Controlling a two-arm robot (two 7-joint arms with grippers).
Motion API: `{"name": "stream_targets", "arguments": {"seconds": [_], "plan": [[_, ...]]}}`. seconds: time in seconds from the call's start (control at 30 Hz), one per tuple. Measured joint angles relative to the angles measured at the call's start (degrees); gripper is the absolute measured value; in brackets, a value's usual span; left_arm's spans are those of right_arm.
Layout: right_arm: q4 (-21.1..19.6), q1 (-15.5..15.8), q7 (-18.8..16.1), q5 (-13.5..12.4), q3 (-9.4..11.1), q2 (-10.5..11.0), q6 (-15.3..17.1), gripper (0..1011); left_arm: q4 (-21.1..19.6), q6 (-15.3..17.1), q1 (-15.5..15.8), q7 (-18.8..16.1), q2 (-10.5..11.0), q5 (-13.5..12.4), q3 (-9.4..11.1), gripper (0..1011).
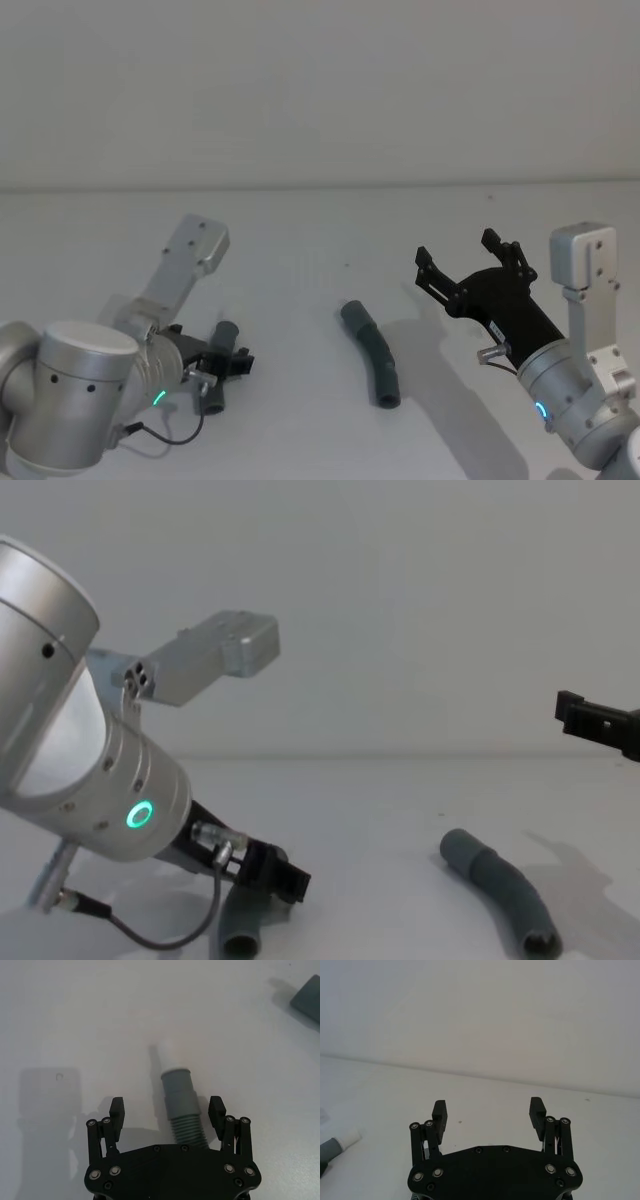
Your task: Use both hands to pick up one end of the pipe from the table, align the ends, and insert them.
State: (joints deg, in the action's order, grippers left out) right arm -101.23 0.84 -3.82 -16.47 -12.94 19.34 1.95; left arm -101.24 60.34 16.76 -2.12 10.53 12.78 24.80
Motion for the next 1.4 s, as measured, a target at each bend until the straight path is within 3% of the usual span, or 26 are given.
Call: {"name": "stream_targets", "arguments": {"seconds": [0.63, 1.4], "plan": [[0.0, 0.0, 0.0, 0.0, 0.0, 0.0, 0.0, 1000, -0.4, -0.4, -1.3, 0.5, -2.7, 1.3, -2.9, 1001], [0.0, 0.0, 0.0, 0.0, 0.0, 0.0, 0.0, 1000, 0.4, 0.3, -2.6, 0.9, -4.3, 1.2, -3.6, 1001]]}}
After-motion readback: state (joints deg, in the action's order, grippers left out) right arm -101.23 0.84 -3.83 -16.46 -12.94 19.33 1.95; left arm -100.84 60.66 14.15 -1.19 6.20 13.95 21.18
